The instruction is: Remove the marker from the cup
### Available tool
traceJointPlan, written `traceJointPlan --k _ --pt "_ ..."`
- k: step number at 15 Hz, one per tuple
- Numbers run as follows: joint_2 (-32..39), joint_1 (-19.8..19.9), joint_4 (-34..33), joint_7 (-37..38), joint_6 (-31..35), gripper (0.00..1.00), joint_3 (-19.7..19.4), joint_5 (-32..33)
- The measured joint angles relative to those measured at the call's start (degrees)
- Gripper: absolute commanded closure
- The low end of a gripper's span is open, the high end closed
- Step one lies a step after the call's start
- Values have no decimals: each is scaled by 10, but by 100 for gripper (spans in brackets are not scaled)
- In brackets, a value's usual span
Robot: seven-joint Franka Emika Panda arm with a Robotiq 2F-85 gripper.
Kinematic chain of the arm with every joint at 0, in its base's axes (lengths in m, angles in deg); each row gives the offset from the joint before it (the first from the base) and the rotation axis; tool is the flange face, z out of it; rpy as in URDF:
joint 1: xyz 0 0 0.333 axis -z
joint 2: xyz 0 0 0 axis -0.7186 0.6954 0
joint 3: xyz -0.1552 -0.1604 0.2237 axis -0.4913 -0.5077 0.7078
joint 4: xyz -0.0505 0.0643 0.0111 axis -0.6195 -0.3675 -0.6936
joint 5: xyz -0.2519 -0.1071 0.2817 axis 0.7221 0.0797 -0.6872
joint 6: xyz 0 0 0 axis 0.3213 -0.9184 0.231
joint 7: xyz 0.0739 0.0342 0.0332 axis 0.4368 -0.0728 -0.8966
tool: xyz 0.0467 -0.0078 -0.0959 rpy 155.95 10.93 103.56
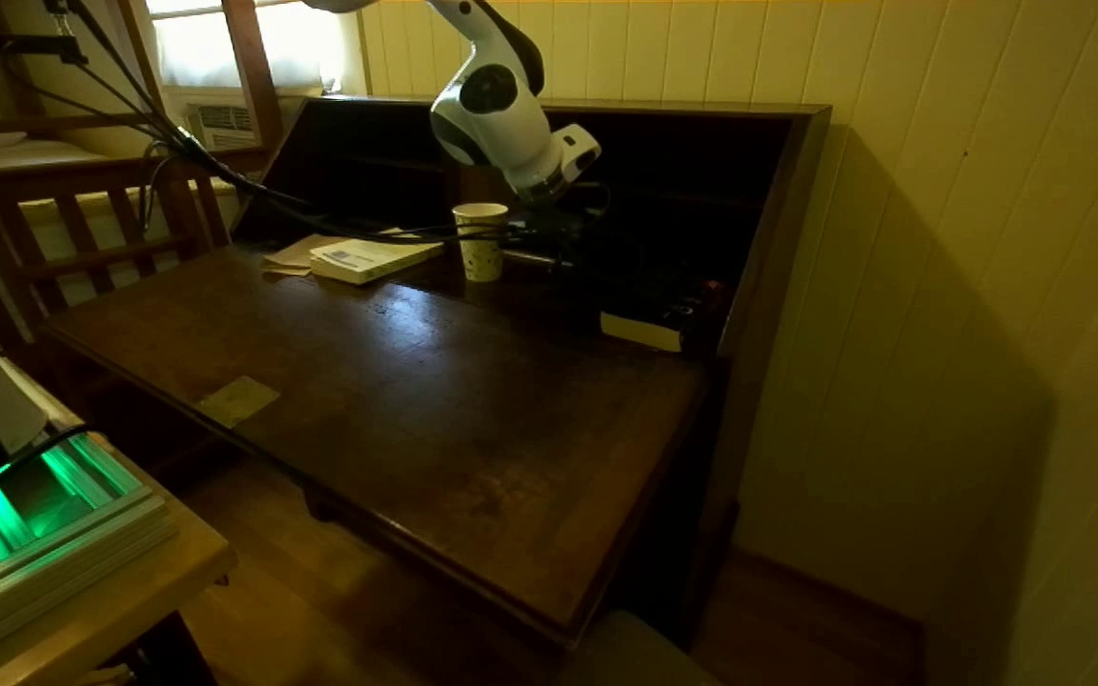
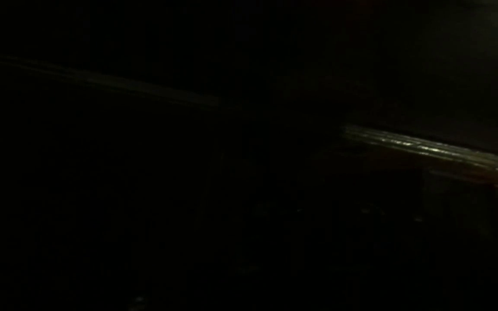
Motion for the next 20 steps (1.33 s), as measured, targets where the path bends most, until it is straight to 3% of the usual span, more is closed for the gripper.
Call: traceJointPlan --k 13,14,16,17,19,20 --pt "8 -1 -13 19 5 94 0 0" --pt "8 -1 -13 20 5 53 0 0" --pt "8 -1 -13 21 8 45 0 0" --pt "8 -1 -14 22 10 86 0 0" --pt "8 -2 -14 23 11 86 0 0" --pt "8 -2 -14 24 11 94 0 0"
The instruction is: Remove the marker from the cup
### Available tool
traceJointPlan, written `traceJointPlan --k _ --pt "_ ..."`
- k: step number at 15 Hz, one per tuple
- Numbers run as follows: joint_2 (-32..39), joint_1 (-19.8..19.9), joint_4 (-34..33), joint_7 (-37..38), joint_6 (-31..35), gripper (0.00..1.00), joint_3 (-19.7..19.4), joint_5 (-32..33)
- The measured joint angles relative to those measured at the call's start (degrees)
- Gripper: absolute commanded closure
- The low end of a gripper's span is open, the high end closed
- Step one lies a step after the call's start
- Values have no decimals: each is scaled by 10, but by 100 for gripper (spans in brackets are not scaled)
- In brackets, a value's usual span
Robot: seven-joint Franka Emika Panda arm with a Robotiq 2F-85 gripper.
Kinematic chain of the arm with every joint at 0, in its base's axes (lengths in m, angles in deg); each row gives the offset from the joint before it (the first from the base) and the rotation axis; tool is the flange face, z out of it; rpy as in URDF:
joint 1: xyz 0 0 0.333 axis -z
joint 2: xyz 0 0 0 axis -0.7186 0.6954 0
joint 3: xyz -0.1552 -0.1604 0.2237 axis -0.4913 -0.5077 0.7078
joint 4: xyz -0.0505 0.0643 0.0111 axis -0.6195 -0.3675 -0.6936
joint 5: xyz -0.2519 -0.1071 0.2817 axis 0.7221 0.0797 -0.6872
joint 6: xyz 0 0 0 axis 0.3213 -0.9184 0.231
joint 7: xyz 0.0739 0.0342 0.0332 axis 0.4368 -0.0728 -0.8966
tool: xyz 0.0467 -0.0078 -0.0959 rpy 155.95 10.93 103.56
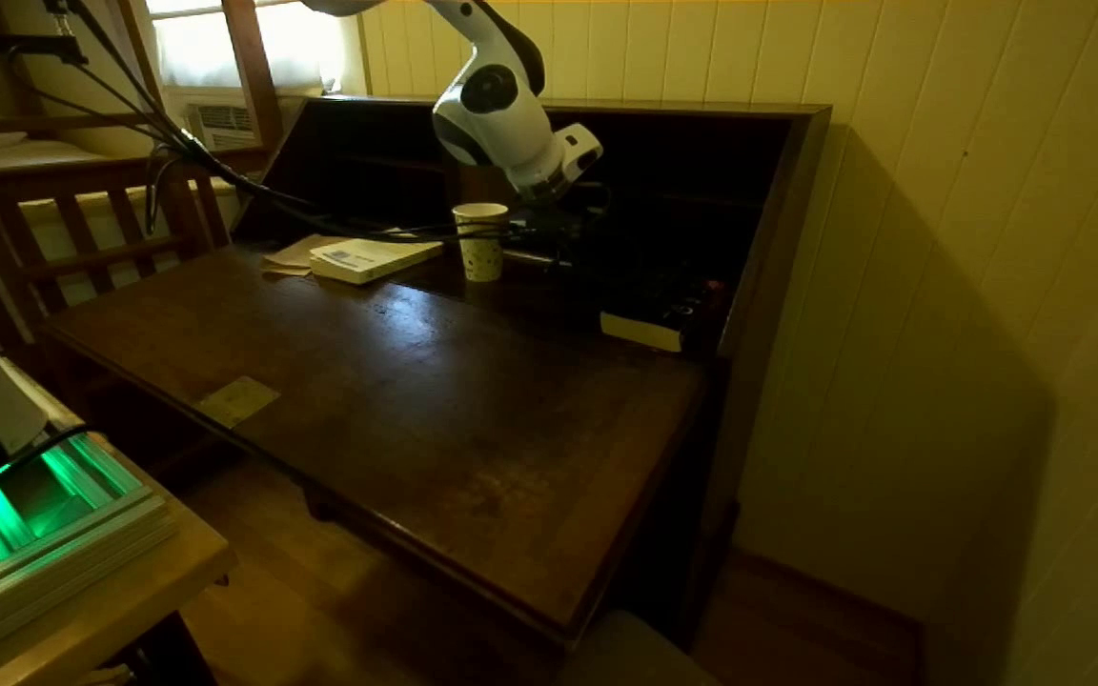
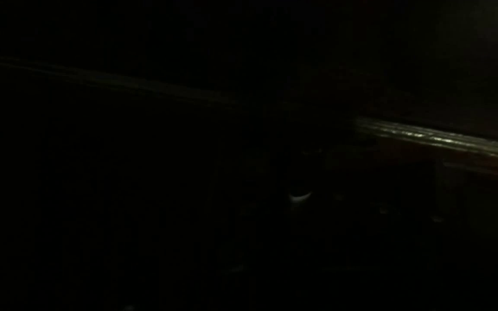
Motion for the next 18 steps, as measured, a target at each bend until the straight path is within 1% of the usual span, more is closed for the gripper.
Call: traceJointPlan --k 1,2,11,12,13,14,15,17,18 --pt "0 0 0 1 0 99 0 0" --pt "0 0 0 2 0 100 0 0" --pt "-18 -3 0 16 0 100 0 -4" --pt "-21 -2 0 16 0 74 0 -4" --pt "-24 -2 0 16 0 73 0 -4" --pt "-25 -2 0 16 0 94 0 -4" --pt "-25 -2 0 16 1 94 0 -5" --pt "-25 -2 0 16 1 100 0 -5" --pt "-26 -2 1 16 1 100 0 -5"
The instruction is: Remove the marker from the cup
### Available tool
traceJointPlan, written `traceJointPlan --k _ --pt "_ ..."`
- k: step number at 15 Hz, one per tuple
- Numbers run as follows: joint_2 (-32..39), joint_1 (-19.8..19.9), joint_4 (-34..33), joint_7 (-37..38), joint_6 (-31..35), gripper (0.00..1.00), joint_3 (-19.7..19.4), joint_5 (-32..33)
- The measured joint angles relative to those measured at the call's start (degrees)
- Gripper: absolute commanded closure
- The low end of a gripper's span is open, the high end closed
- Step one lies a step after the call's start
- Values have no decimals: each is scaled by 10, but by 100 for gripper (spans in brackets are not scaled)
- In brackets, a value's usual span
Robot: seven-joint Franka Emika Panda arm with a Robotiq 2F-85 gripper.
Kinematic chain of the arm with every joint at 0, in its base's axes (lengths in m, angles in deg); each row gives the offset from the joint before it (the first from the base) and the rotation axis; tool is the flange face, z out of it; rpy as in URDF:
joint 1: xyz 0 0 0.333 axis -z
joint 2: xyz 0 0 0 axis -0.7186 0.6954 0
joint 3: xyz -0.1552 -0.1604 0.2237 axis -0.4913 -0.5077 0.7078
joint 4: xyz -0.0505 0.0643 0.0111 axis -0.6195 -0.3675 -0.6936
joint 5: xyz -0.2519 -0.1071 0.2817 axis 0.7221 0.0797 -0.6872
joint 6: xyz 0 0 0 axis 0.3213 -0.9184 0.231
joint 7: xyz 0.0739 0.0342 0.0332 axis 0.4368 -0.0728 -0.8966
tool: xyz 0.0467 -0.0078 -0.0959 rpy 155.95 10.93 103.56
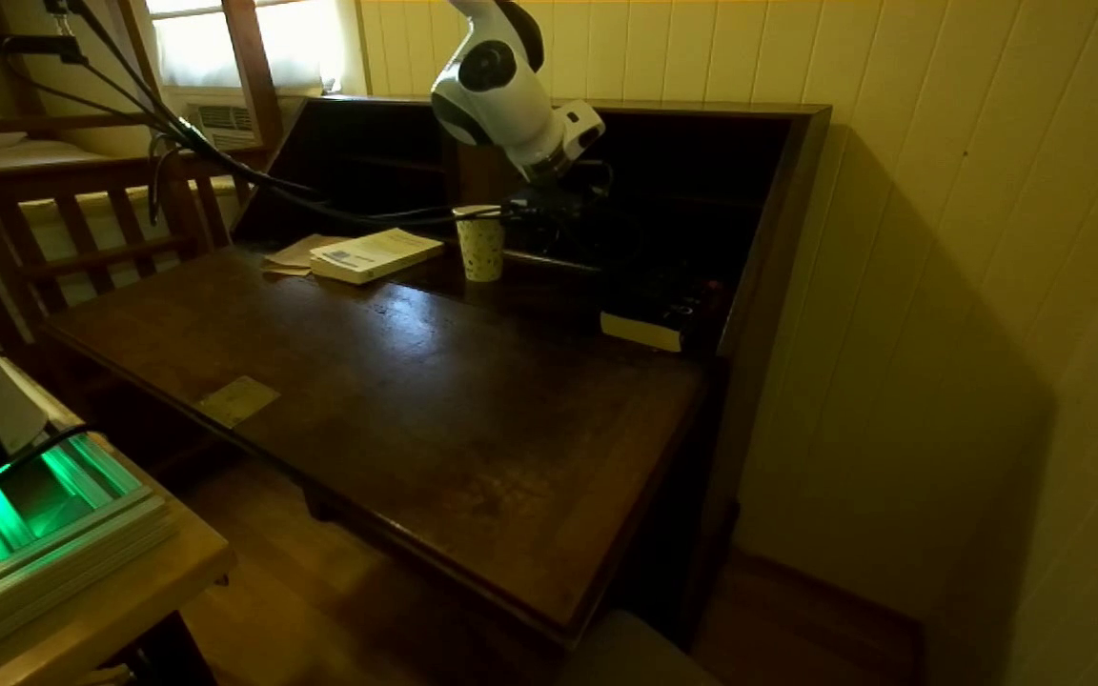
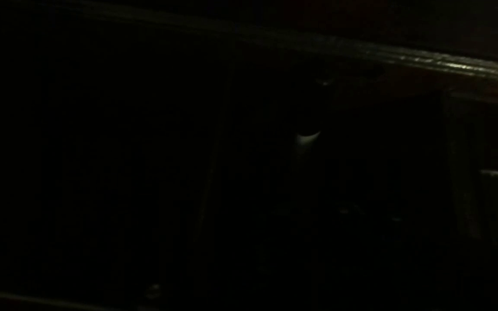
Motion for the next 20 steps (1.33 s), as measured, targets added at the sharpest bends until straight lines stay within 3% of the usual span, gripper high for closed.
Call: traceJointPlan --k 6,13,16,20 --pt "-15 -1 20 22 2 100 0 0" --pt "-64 -12 92 95 47 100 -8 21" --pt "-89 -17 124 143 56 100 -16 68" --pt "-130 -35 184 242 56 100 -47 178"
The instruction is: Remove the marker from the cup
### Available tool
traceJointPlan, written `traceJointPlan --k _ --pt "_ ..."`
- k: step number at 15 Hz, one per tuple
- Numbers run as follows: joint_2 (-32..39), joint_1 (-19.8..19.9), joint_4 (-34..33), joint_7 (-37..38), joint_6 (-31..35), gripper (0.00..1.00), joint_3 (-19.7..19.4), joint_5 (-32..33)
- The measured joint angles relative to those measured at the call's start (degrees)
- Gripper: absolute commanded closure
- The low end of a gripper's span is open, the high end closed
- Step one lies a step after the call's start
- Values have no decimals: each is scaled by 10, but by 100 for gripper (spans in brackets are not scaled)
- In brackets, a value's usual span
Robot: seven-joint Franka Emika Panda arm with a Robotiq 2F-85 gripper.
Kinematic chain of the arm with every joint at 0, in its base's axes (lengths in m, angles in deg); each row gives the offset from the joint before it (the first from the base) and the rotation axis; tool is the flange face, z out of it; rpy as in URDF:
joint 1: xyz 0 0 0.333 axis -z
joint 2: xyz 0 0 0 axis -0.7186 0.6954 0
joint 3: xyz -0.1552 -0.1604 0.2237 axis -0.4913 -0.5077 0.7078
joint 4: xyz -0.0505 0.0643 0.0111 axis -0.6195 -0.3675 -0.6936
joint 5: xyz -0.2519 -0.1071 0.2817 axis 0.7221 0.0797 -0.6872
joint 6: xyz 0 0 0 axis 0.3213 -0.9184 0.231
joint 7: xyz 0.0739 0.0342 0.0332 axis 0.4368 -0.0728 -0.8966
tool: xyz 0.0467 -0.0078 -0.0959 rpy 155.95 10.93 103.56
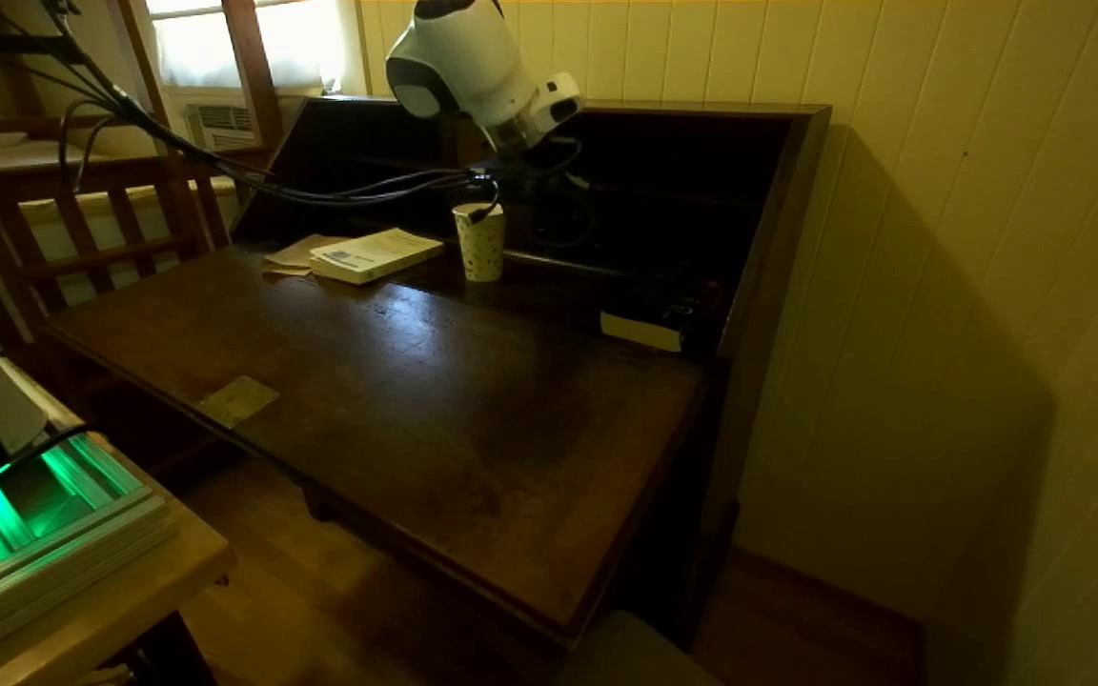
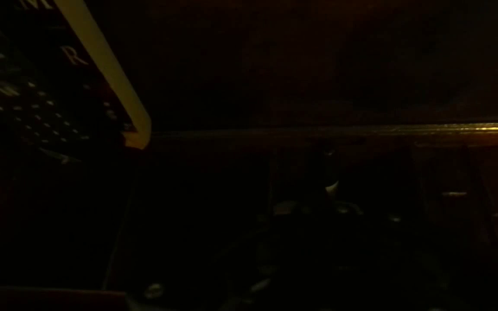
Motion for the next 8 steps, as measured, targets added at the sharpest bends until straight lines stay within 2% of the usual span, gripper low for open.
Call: traceJointPlan --k 2,6,7,8 --pt "-25 -6 32 64 -4 100 -12 77" --pt "-71 -53 84 190 -52 100 -93 220" --pt "-82 -65 90 219 -70 75 -116 256" --pt "-92 -76 95 246 -88 73 -137 288"
